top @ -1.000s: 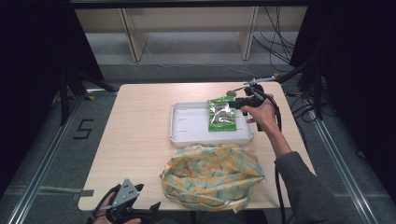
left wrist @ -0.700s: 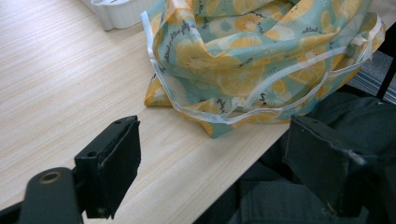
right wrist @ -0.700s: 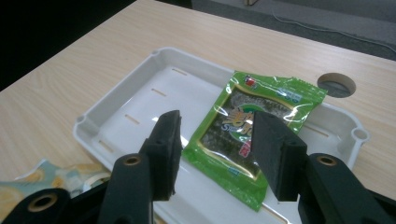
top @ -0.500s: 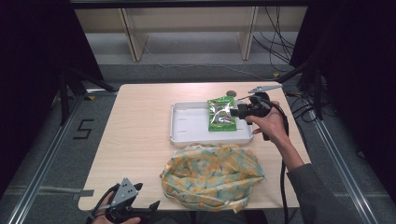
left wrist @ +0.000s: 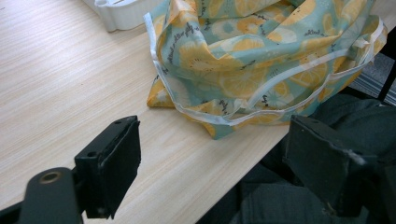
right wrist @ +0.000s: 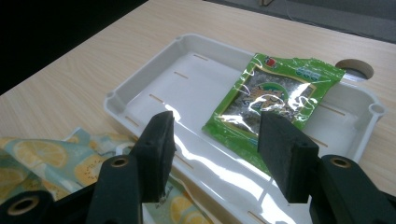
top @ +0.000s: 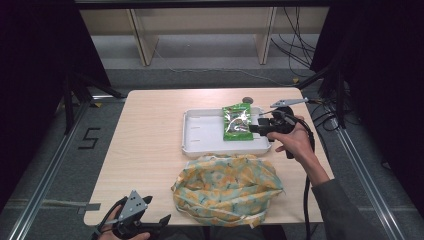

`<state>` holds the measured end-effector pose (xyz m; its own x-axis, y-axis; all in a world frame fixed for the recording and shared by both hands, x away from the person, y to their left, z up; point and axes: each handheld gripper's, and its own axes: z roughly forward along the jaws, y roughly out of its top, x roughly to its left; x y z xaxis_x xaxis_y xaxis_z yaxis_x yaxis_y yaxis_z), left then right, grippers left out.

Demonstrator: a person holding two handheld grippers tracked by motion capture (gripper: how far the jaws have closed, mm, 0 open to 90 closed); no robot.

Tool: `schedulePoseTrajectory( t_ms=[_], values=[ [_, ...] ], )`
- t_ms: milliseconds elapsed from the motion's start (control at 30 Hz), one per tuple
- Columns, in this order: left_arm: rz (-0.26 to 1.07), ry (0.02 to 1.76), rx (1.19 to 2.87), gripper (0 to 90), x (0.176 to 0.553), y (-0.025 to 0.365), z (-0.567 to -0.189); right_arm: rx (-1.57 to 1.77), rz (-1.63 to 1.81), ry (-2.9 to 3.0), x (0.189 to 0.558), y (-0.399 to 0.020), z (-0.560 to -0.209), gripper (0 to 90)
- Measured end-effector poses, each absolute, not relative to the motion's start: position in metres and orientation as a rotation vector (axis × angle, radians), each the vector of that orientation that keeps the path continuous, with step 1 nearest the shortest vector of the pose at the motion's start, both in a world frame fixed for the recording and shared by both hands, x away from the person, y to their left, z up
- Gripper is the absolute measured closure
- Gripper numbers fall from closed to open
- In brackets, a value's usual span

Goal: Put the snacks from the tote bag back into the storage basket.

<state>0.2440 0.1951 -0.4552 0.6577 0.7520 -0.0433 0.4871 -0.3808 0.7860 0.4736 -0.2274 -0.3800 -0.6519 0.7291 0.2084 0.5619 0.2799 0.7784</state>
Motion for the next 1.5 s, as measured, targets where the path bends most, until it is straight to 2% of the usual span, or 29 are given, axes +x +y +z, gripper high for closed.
schedulePoseTrajectory(
  t_ms=[1500],
  values=[
    [0.416,0.961,2.051,17.7,0.243,0.194,-0.455,1.140,1.308,2.399,0.401,-0.254,-0.405,40.3]
  ],
)
